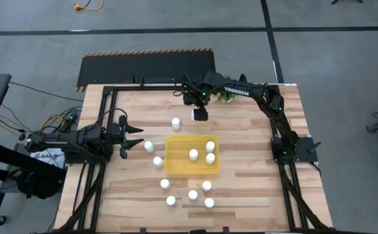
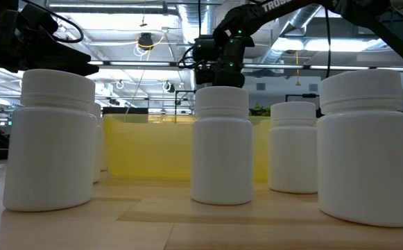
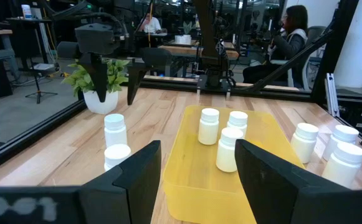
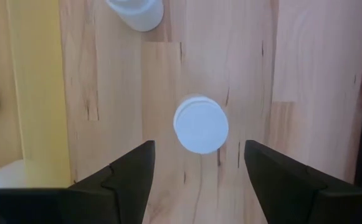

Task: Pick and place pill bottles into a basket
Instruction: Put the white pill bottle into the yellow bin

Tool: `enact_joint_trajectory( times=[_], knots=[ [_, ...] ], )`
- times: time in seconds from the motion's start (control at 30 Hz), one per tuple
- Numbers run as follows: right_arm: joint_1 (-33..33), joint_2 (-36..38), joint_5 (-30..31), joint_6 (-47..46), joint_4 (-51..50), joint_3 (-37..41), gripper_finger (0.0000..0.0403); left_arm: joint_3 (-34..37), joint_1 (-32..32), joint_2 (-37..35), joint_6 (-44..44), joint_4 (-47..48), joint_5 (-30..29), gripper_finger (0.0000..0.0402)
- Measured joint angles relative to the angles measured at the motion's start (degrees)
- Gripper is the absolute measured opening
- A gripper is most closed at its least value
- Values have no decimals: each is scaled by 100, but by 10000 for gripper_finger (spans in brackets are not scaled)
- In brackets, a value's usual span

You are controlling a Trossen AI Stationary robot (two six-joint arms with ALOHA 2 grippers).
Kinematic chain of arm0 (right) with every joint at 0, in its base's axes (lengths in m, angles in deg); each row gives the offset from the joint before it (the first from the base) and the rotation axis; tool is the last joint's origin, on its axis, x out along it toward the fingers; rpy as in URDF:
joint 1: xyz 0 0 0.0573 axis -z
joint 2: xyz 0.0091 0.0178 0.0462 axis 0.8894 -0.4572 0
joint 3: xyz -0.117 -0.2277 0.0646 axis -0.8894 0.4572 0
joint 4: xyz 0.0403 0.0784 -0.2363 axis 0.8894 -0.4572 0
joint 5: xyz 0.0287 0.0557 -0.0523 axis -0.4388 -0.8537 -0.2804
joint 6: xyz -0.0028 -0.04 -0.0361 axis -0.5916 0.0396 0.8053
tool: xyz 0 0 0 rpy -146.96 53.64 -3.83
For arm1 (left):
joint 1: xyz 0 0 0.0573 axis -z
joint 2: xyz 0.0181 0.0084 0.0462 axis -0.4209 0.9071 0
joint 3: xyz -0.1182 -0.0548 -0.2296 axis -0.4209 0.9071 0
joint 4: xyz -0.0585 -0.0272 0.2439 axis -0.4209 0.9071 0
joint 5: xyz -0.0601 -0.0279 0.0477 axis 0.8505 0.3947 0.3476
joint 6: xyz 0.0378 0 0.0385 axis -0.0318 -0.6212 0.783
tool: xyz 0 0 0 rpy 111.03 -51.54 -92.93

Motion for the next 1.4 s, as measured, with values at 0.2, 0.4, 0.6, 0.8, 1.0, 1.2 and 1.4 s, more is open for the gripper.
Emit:
enact_joint_trajectory(
  times=[0.2, 0.4, 0.6, 0.8, 1.0, 1.2, 1.4],
  knots=[
    [-107, 0, 14, 21, 111, 0, 240, 2, 0, 0, 2, 1, 2, 194],
    [-150, 0, 155, 42, 189, 0, 240, 4, 0, 0, 2, -1, 13, 194],
    [-113, -281, 155, 42, 120, 2, 240, 4, 1, 0, 0, 0, 12, 194],
    [-133, -467, 348, 98, 185, 6, 240, 7, 2, 0, -25, 1, 71, 194],
    [-94, -546, 313, 150, 229, -9, 240, 9, 2, -1, -50, 3, 148, 194],
    [-43, -568, 306, 187, 242, 0, 237, 9, 2, 0, -52, 3, 149, 194],
    [-54, -568, 299, 190, 251, 0, 208, 9, 2, -1, -51, 3, 155, 194]
  ],
)
